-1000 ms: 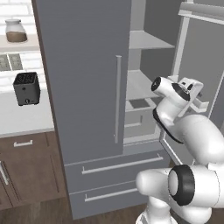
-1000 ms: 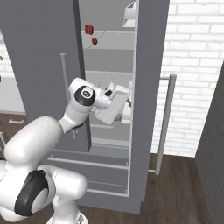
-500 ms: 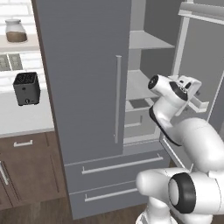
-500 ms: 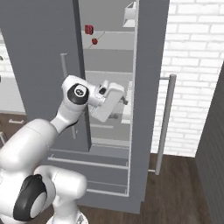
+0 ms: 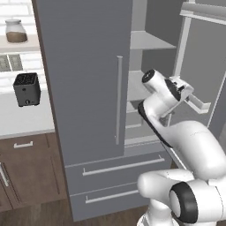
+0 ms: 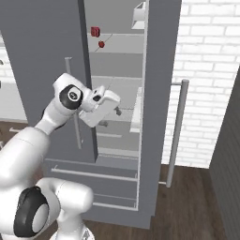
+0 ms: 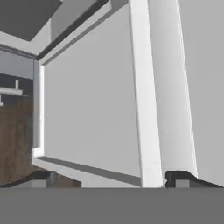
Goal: Take the strawberry from the fridge and place it on top of the pancake, located on the dining counter.
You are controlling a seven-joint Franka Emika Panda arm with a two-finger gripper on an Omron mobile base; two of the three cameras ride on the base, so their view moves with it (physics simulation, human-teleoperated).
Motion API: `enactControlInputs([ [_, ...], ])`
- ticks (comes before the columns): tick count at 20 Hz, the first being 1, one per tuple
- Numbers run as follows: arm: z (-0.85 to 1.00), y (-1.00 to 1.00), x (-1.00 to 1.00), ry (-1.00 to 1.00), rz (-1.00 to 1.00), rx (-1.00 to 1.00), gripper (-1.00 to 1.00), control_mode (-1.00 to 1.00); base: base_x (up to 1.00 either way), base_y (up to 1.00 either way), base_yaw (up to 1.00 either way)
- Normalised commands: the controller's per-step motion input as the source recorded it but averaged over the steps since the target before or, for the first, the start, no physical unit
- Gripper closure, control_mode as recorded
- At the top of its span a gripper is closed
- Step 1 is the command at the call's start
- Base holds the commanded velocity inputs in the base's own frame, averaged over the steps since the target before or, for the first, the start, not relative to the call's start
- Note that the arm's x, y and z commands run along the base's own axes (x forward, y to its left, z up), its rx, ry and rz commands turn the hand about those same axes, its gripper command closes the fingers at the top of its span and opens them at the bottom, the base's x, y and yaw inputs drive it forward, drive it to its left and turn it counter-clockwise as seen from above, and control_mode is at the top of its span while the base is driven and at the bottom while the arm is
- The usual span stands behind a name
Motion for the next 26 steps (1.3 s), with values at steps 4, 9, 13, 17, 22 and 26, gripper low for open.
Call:
enactControlInputs([
  [4,-0.13,0.76,0.14,-0.37,-0.11,0.69,-1.00,-1.00,0.00,0.00,0.00],
  [9,0.33,0.95,0.55,-0.51,-0.01,0.39,-1.00,-1.00,0.00,0.00,0.00],
  [13,0.65,1.00,0.70,-0.26,0.03,0.23,-1.00,-1.00,0.00,0.00,0.00],
  [17,0.82,0.88,0.53,-0.10,0.19,0.15,-1.00,-1.00,0.00,0.00,0.00],
  [22,0.44,0.46,0.12,-0.13,0.12,0.08,-1.00,-1.00,0.00,0.00,0.00],
  [26,-0.08,0.15,0.24,-0.16,0.00,0.03,-1.00,-1.00,0.00,0.00,0.00],
])
